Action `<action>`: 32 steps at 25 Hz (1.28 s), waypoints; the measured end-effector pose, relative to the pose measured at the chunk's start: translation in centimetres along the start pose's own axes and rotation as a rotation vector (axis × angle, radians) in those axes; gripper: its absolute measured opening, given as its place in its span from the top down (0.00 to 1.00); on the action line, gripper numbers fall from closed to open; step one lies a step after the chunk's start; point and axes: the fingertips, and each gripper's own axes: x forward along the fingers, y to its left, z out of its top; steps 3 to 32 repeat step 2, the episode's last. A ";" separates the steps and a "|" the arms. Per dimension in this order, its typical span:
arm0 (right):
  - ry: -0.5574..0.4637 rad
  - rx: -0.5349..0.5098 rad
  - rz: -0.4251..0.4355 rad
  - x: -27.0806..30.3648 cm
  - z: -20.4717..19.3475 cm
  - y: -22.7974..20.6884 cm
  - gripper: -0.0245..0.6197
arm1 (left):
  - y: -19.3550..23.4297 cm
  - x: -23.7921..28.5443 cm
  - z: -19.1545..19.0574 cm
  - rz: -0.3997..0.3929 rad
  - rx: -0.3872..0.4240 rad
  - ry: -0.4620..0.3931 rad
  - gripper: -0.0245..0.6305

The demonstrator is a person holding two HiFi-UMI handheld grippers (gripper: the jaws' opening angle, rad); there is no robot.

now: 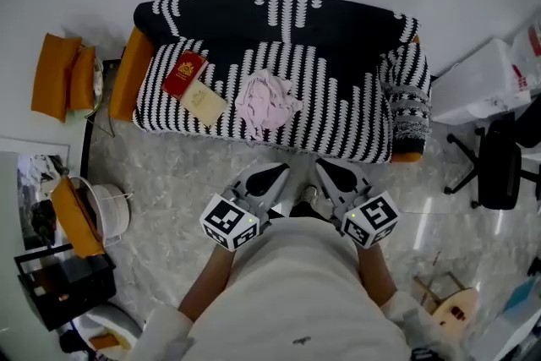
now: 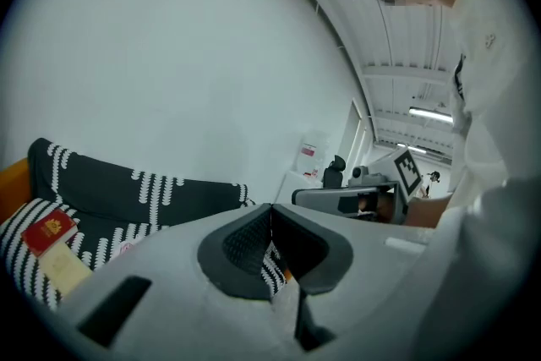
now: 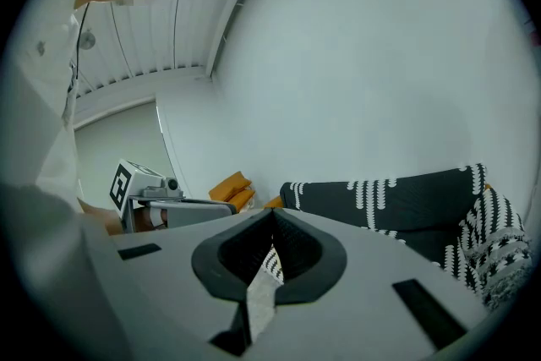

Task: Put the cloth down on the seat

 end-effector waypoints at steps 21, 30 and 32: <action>0.008 -0.001 0.000 0.0 -0.3 0.0 0.95 | 0.1 -0.1 -0.1 0.006 -0.001 0.001 0.94; 0.008 -0.001 0.000 0.0 -0.3 0.0 0.95 | 0.1 -0.1 -0.1 0.006 -0.001 0.001 0.94; 0.008 -0.001 0.000 0.0 -0.3 0.0 0.95 | 0.1 -0.1 -0.1 0.006 -0.001 0.001 0.94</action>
